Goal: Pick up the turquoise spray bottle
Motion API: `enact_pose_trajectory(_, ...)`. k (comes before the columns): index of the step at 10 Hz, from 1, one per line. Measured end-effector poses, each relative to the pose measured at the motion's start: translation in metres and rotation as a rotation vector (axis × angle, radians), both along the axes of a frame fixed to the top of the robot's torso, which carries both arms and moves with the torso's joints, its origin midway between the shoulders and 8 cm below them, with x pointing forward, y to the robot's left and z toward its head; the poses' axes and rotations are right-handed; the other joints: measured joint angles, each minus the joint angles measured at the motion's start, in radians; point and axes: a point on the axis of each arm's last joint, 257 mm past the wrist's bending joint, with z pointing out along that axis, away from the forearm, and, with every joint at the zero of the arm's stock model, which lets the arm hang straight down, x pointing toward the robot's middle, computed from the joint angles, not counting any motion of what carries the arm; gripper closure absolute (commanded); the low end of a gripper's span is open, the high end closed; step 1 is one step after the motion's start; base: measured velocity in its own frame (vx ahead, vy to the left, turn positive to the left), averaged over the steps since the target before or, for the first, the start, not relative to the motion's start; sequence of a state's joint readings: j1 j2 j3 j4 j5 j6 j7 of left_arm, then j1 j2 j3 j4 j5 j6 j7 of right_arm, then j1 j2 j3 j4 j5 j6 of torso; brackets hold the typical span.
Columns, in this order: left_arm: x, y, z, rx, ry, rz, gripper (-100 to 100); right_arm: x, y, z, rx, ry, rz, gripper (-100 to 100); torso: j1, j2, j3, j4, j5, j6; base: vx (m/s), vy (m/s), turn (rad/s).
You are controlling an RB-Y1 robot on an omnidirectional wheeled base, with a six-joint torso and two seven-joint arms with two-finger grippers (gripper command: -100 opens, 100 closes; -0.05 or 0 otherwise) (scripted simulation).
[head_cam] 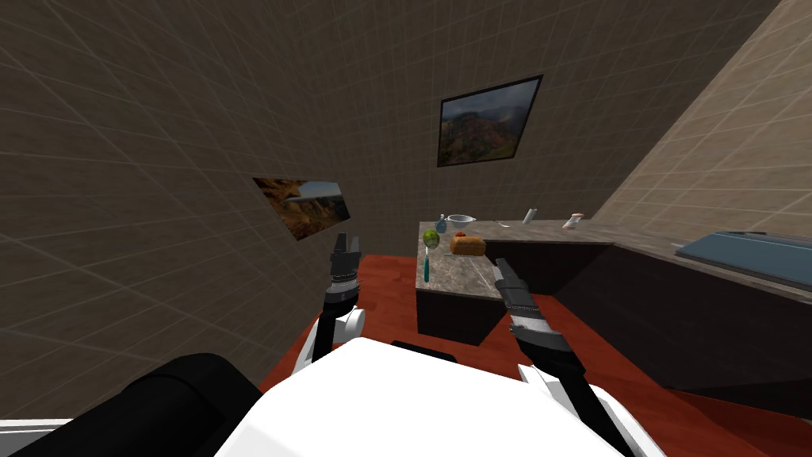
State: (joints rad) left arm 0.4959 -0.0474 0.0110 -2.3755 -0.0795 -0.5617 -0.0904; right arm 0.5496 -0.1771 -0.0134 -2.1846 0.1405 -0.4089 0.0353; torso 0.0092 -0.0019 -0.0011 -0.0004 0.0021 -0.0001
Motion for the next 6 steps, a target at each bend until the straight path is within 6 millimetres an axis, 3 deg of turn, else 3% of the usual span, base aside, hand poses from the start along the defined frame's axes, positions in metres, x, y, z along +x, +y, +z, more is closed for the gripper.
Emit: enact_pose_trajectory(6, 0.0, 0.0, 0.0, 0.0, 0.0, 0.0, 0, 0.004, -0.008, -0.042, -0.257, 0.134, -0.025, -100, 0.0, 0.002, 0.001, 0.0, 0.0, 0.0, 0.024, 0.147, 0.005)
